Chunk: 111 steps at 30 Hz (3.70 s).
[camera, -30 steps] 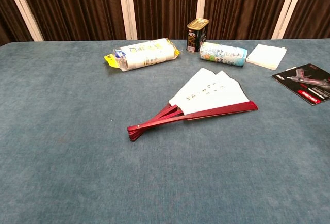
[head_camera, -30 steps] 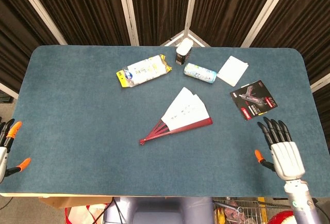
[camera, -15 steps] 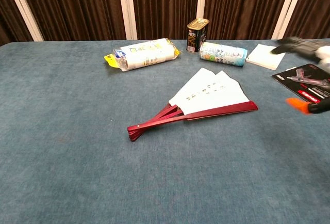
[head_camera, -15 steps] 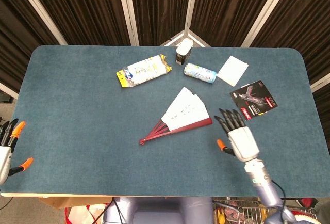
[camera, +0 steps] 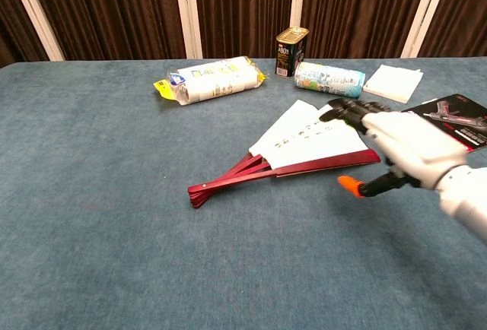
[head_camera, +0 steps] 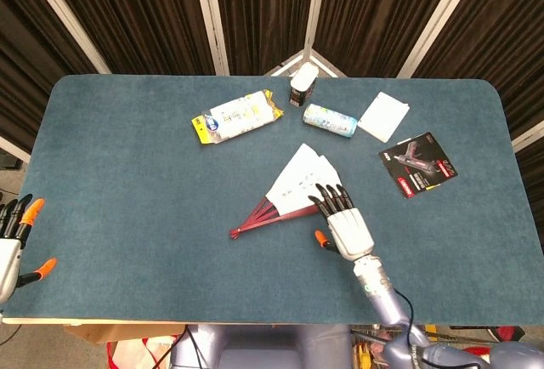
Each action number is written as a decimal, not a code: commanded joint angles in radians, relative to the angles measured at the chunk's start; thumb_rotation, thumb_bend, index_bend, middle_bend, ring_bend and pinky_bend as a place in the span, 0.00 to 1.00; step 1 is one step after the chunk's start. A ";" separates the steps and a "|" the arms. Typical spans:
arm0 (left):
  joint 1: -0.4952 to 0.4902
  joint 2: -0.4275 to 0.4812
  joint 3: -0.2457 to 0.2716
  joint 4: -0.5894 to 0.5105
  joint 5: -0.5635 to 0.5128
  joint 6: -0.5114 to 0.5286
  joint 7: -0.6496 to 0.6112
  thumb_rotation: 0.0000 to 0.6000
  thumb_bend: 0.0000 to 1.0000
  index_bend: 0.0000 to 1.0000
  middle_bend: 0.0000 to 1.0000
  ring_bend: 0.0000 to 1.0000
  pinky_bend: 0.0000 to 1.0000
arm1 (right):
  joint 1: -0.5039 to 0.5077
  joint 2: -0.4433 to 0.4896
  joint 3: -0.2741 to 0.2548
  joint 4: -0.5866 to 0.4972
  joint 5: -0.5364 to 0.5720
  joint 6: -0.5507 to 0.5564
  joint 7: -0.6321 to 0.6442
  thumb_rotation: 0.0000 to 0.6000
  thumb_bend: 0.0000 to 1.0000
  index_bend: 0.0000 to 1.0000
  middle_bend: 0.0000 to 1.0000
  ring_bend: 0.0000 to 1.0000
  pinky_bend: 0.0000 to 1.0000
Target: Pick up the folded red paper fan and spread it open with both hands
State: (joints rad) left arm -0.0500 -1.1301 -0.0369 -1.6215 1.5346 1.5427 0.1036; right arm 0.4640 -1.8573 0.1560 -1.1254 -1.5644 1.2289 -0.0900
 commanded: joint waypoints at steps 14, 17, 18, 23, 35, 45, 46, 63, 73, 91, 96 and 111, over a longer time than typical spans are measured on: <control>-0.006 -0.001 -0.001 0.004 -0.003 -0.008 -0.001 1.00 0.00 0.00 0.00 0.00 0.00 | 0.091 -0.219 0.033 0.206 0.043 -0.017 0.049 1.00 0.35 0.22 0.08 0.02 0.00; -0.007 -0.001 -0.001 0.006 -0.006 -0.009 -0.006 1.00 0.00 0.00 0.00 0.00 0.00 | 0.100 -0.240 0.033 0.236 0.045 -0.016 0.055 1.00 0.35 0.14 0.08 0.02 0.00; -0.007 0.000 -0.001 0.006 -0.006 -0.010 -0.008 1.00 0.00 0.00 0.00 0.00 0.00 | 0.103 -0.247 0.032 0.247 0.046 -0.017 0.056 1.00 0.35 0.13 0.08 0.02 0.00; -0.008 0.002 0.001 0.008 -0.003 -0.010 -0.013 1.00 0.00 0.00 0.00 0.00 0.00 | 0.115 -0.274 0.026 0.298 0.048 -0.018 0.068 1.00 0.35 0.13 0.08 0.02 0.00; -0.009 0.001 0.000 0.008 -0.003 -0.009 -0.017 1.00 0.00 0.00 0.00 0.00 0.00 | 0.148 -0.324 0.038 0.392 0.068 -0.029 0.094 1.00 0.35 0.13 0.08 0.02 0.00; -0.009 -0.002 -0.002 0.010 -0.004 -0.006 -0.022 1.00 0.00 0.00 0.00 0.00 0.00 | 0.179 -0.362 0.064 0.459 0.085 -0.018 0.127 1.00 0.35 0.26 0.09 0.03 0.00; -0.009 -0.002 -0.002 0.010 -0.004 -0.006 -0.022 1.00 0.00 0.00 0.00 0.00 0.00 | 0.181 -0.364 0.066 0.462 0.086 -0.014 0.131 1.00 0.35 0.29 0.10 0.03 0.00; -0.010 -0.004 -0.002 0.009 -0.005 -0.003 -0.024 1.00 0.00 0.00 0.00 0.00 0.00 | 0.196 -0.366 0.057 0.444 0.073 0.024 0.159 1.00 0.35 0.38 0.13 0.04 0.00; -0.010 -0.002 -0.004 0.007 -0.008 -0.005 -0.030 1.00 0.00 0.00 0.00 0.00 0.00 | 0.188 -0.387 0.046 0.457 0.085 0.014 0.156 1.00 0.35 0.38 0.13 0.04 0.00; -0.010 -0.001 -0.003 0.006 -0.007 -0.003 -0.031 1.00 0.00 0.00 0.00 0.00 0.00 | 0.205 -0.412 0.052 0.474 0.104 -0.006 0.164 1.00 0.35 0.39 0.13 0.04 0.00; -0.011 0.000 -0.003 0.006 -0.010 -0.006 -0.034 1.00 0.00 0.00 0.00 0.00 0.00 | 0.215 -0.412 0.048 0.461 0.113 -0.005 0.160 1.00 0.37 0.49 0.15 0.04 0.00; -0.011 0.003 -0.003 0.003 -0.010 -0.006 -0.044 1.00 0.00 0.00 0.00 0.00 0.00 | 0.237 -0.412 0.039 0.430 0.135 0.009 0.148 1.00 0.51 0.59 0.18 0.04 0.00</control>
State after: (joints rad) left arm -0.0607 -1.1270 -0.0397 -1.6179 1.5250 1.5371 0.0598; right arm 0.7005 -2.2690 0.1953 -0.6950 -1.4295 1.2376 0.0580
